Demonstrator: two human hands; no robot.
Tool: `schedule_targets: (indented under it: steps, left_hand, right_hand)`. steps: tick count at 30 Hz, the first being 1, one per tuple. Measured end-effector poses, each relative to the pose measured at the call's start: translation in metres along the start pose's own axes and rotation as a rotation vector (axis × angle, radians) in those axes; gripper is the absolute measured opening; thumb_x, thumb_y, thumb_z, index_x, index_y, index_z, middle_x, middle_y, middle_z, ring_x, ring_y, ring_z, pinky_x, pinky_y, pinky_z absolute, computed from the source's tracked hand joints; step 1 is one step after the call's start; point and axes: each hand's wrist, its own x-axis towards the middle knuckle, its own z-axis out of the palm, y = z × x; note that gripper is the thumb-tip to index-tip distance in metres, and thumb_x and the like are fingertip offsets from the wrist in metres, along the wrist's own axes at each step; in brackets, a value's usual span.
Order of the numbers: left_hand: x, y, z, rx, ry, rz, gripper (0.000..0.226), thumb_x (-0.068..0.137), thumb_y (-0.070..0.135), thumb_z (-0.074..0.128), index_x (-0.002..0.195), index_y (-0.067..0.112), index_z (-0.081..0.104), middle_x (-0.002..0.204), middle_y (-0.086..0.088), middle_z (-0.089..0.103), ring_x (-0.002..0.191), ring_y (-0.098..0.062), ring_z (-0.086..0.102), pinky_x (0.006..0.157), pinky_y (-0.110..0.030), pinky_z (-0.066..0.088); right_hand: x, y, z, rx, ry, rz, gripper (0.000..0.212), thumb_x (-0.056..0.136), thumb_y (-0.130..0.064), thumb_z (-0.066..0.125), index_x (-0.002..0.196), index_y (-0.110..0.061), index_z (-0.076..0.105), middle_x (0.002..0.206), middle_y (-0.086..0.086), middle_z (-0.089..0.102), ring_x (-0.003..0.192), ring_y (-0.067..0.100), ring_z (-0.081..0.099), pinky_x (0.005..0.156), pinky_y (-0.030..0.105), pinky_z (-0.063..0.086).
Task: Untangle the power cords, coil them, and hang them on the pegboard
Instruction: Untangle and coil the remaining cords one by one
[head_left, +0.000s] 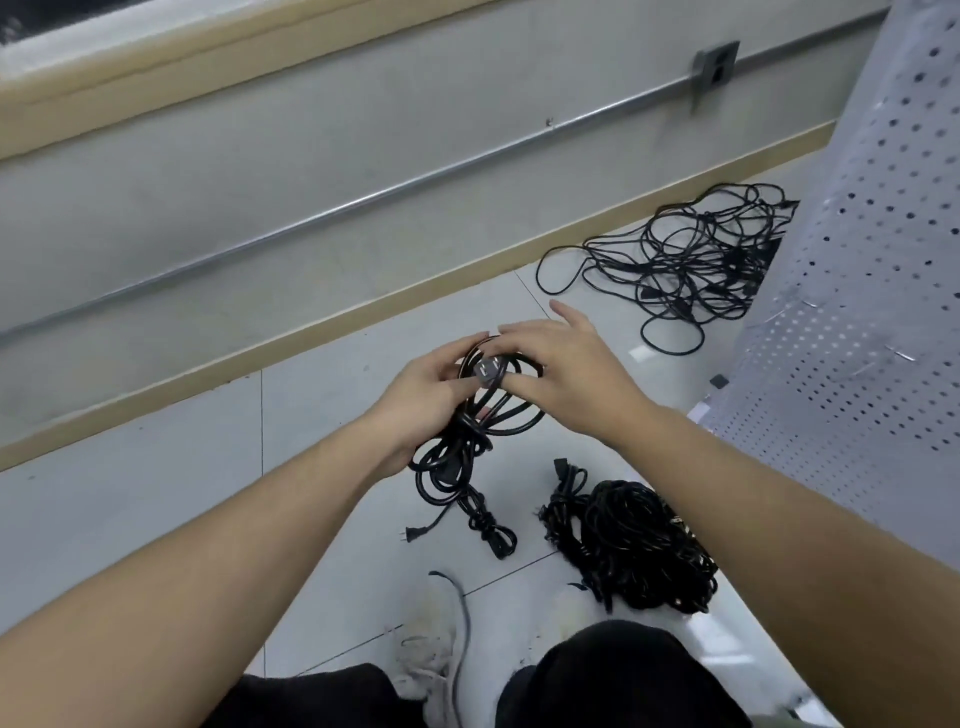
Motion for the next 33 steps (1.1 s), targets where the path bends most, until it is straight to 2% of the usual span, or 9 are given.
schedule_targets:
  steps: [3, 6, 9, 13, 17, 21, 25, 30, 33]
  left_hand:
    - [0.037, -0.020, 0.001, 0.130, -0.055, 0.042, 0.032, 0.100, 0.015, 0.062, 0.124, 0.035, 0.068, 0.111, 0.011, 0.075, 0.095, -0.006, 0.067, 0.088, -0.026, 0.051]
    - [0.075, -0.050, 0.001, 0.146, -0.023, 0.041, 0.040, 0.099, 0.002, 0.052, 0.111, 0.035, 0.070, 0.094, 0.016, 0.073, 0.084, -0.002, 0.066, 0.083, -0.026, 0.050]
    - [0.112, -0.089, -0.004, 0.034, -0.028, -0.018, 0.044, 0.102, -0.001, 0.047, 0.122, 0.032, 0.068, 0.097, 0.012, 0.073, 0.075, 0.005, 0.066, 0.074, -0.017, 0.051]
    - [0.143, -0.135, -0.016, -0.047, -0.097, -0.064, 0.041, 0.103, 0.003, 0.052, 0.129, 0.031, 0.067, 0.092, 0.020, 0.074, 0.076, 0.007, 0.066, 0.068, -0.008, 0.047]
    - [0.144, -0.157, -0.027, -0.052, -0.152, -0.125, 0.038, 0.103, 0.008, 0.055, 0.125, 0.035, 0.070, 0.098, 0.018, 0.076, 0.081, 0.002, 0.066, 0.075, -0.018, 0.048]
    - [0.135, -0.147, -0.038, -0.037, -0.176, -0.169, 0.044, 0.098, 0.003, 0.049, 0.114, 0.036, 0.073, 0.101, 0.005, 0.076, 0.077, -0.014, 0.055, 0.068, -0.023, 0.047]
    - [0.118, -0.118, -0.043, -0.094, -0.151, -0.165, 0.039, 0.100, 0.005, 0.054, 0.117, 0.033, 0.075, 0.084, 0.005, 0.067, 0.067, -0.012, 0.050, 0.059, -0.017, 0.042]
    - [0.088, -0.094, -0.036, -0.071, -0.239, -0.065, 0.046, 0.098, -0.002, 0.052, 0.127, 0.028, 0.069, 0.112, 0.007, 0.075, 0.090, -0.013, 0.067, 0.086, -0.028, 0.056]
    - [0.061, -0.084, -0.031, -0.202, -0.330, -0.032, 0.040, 0.100, 0.002, 0.049, 0.129, 0.024, 0.067, 0.120, 0.005, 0.073, 0.105, -0.014, 0.070, 0.093, -0.030, 0.056]
  right_hand:
    - [0.010, 0.028, 0.011, -0.056, -0.063, -0.036, 0.030, 0.090, -0.040, 0.063, 0.115, -0.026, 0.072, 0.119, -0.005, 0.072, 0.121, 0.012, 0.061, 0.119, 0.046, 0.027]
    - [0.024, 0.051, 0.027, -0.039, -0.190, -0.096, 0.041, 0.091, -0.028, 0.059, 0.132, -0.029, 0.065, 0.118, -0.013, 0.072, 0.105, 0.007, 0.063, 0.104, 0.029, 0.042]
    - [0.037, 0.075, 0.046, 0.066, -0.293, 0.064, 0.055, 0.083, -0.030, 0.058, 0.138, -0.034, 0.062, 0.137, -0.013, 0.064, 0.126, 0.000, 0.055, 0.110, 0.014, 0.034]
    - [0.046, 0.095, 0.087, 0.168, -0.303, 0.246, 0.043, 0.082, -0.051, 0.073, 0.121, -0.035, 0.073, 0.123, -0.026, 0.067, 0.122, -0.005, 0.059, 0.111, 0.027, 0.042]
    - [0.053, 0.091, 0.110, 0.155, -0.412, 0.361, 0.029, 0.084, -0.039, 0.078, 0.113, -0.032, 0.074, 0.114, -0.019, 0.073, 0.111, 0.000, 0.063, 0.099, 0.024, 0.044]
    - [0.057, 0.077, 0.111, 0.262, -0.521, 0.503, 0.023, 0.085, -0.015, 0.074, 0.102, -0.025, 0.063, 0.120, 0.000, 0.071, 0.112, 0.021, 0.062, 0.099, 0.038, 0.046]
    - [0.055, 0.053, 0.089, 0.298, -0.463, 0.515, 0.036, 0.088, -0.006, 0.069, 0.116, -0.027, 0.062, 0.123, -0.010, 0.070, 0.112, 0.007, 0.060, 0.089, 0.012, 0.042]
    - [0.035, 0.020, 0.065, 0.255, -0.328, 0.525, 0.019, 0.084, -0.035, 0.079, 0.102, -0.035, 0.075, 0.096, -0.012, 0.073, 0.095, 0.011, 0.064, 0.089, 0.028, 0.048]
    - [0.021, 0.003, 0.056, 0.163, -0.139, 0.537, 0.010, 0.088, -0.047, 0.073, 0.094, -0.038, 0.073, 0.082, -0.016, 0.069, 0.083, 0.005, 0.062, 0.078, 0.025, 0.048]
